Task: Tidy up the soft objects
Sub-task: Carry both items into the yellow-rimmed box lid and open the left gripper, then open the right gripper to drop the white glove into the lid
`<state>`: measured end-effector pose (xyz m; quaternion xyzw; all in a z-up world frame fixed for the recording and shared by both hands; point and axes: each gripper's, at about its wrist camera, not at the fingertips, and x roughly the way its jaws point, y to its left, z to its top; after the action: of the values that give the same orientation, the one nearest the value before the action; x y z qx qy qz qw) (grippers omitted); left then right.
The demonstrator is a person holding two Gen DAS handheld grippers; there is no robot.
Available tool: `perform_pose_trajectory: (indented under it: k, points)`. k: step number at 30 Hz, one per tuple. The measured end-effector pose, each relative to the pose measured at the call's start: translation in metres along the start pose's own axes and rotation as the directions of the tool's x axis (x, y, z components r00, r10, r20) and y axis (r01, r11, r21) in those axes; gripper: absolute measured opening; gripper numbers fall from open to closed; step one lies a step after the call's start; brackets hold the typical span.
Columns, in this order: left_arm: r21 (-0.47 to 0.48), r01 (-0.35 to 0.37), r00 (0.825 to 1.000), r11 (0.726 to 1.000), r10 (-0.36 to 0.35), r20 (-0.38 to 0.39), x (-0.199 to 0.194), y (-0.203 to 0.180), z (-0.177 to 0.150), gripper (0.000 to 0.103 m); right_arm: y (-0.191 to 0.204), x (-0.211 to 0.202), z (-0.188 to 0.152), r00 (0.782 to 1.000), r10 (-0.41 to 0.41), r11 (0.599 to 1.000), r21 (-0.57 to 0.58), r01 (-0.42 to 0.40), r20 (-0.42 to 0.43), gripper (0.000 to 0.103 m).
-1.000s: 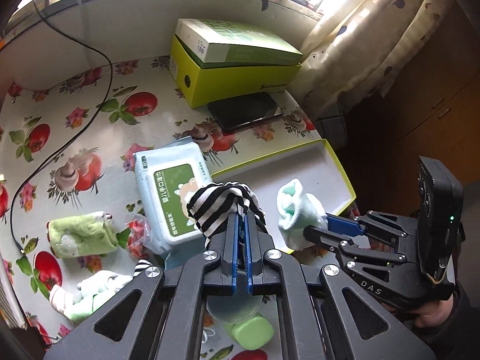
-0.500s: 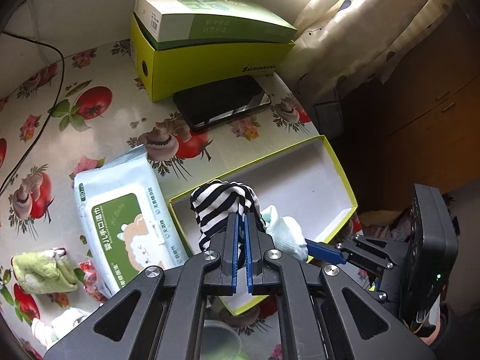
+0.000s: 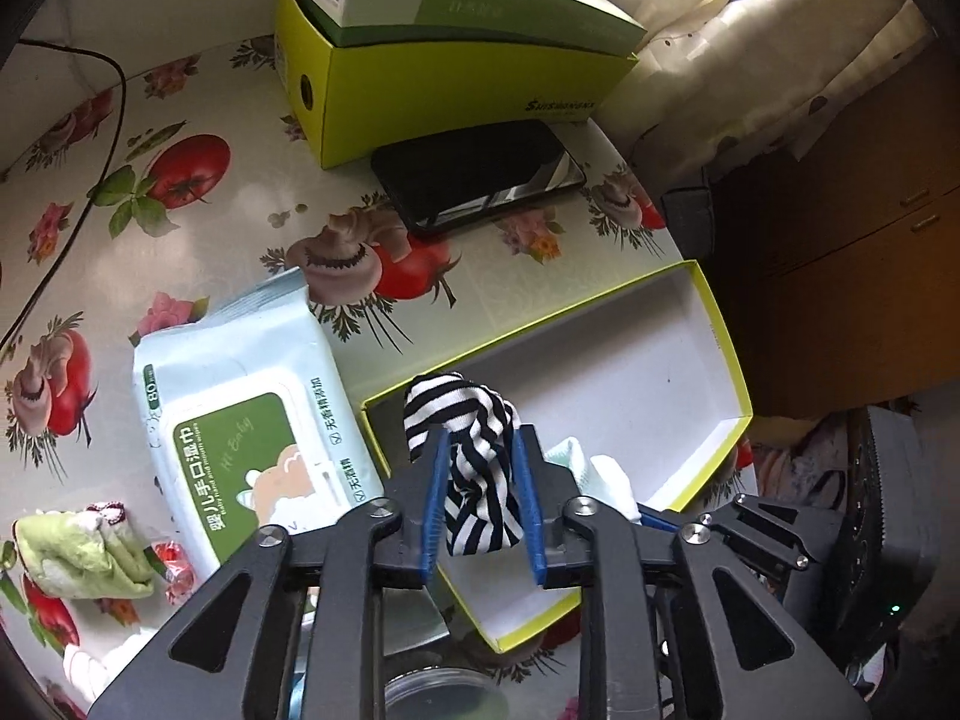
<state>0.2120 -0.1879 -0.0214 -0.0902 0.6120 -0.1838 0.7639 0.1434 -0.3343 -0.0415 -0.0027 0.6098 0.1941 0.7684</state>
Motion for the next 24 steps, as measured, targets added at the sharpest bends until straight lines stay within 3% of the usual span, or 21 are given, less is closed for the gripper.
perform_pose_trajectory:
  k: [1,8,10,12,15,19,24]
  points:
    - [-0.005,-0.002,1.000,1.000,0.002,0.005,-0.002,0.003,0.000,0.036,0.001,0.001,0.001,1.000,0.005,1.000,-0.004,-0.005,-0.004,0.022]
    - [-0.054,0.008,0.998,0.999,-0.005,0.057,-0.031,0.019,-0.006,0.036,0.018,0.012,0.003,0.998,0.037,0.998,-0.053,-0.041,-0.060,0.025]
    - [-0.061,0.003,0.998,0.998,0.001,0.070,-0.040,0.024,-0.010,0.036,0.021,0.012,0.003,0.997,0.047,0.997,-0.055,-0.051,-0.064,0.029]
    - [-0.074,0.002,0.997,0.997,0.004,0.082,-0.049,0.029,-0.016,0.036,0.023,0.007,0.001,0.997,0.065,0.997,-0.045,-0.067,-0.042,0.042]
    - [-0.089,0.003,0.995,0.996,0.006,0.096,-0.060,0.034,-0.026,0.036,0.025,0.002,0.001,0.996,0.089,0.996,-0.030,-0.089,-0.015,0.044]
    - [-0.098,-0.003,0.994,0.995,0.013,0.107,-0.072,0.039,-0.041,0.036,0.022,0.000,0.000,0.996,0.093,0.996,0.006,-0.094,0.013,0.043]
    - [-0.109,-0.022,0.993,0.994,0.035,0.116,-0.085,0.045,-0.062,0.036,0.018,0.011,-0.003,0.997,0.070,0.997,0.034,-0.069,-0.017,0.023]
